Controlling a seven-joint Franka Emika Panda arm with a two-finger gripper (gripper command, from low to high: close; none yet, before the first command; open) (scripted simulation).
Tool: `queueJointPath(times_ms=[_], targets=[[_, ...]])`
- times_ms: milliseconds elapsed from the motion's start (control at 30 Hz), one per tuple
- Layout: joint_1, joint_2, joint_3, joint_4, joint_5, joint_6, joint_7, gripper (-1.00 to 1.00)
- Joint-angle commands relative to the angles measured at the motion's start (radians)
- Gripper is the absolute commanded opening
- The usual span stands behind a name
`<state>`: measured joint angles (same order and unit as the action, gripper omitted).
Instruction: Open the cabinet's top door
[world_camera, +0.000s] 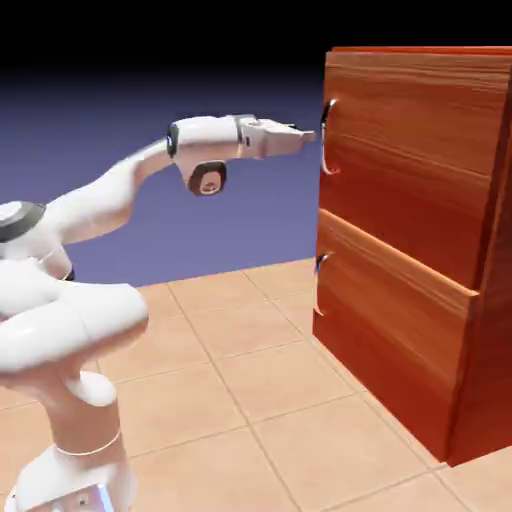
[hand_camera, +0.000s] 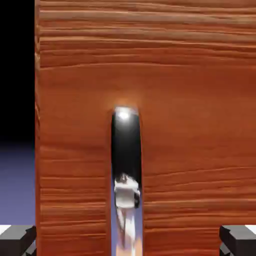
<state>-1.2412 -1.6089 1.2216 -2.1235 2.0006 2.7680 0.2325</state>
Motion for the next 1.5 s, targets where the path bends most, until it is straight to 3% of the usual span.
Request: queueJointPath(times_ms=[0,100,133,600,1000,1167,1467], targets=[[-0.034,0.003,0.003,0.032,0.013,-0.001,-0.004,0.0],[-0.112,0.011,0.01,0.103,0.043,-0.004,-0.013,0.0],[-0.112,0.011,0.01,0.103,0.043,-0.004,-0.013,-1.0],[0.251,-0.08,-0.145,-0.368,0.328,-0.353,-0.411,-1.0],[0.54,-0.124,-0.472,-0.775,0.189,-0.738,-0.64,-1.0],[0.572,-0.13,-0.653,-0.86,0.054,-0.869,-0.699,-1.0],[0.424,-0.116,-0.962,-0.923,-0.166,-1.194,-0.772,-1.0]])
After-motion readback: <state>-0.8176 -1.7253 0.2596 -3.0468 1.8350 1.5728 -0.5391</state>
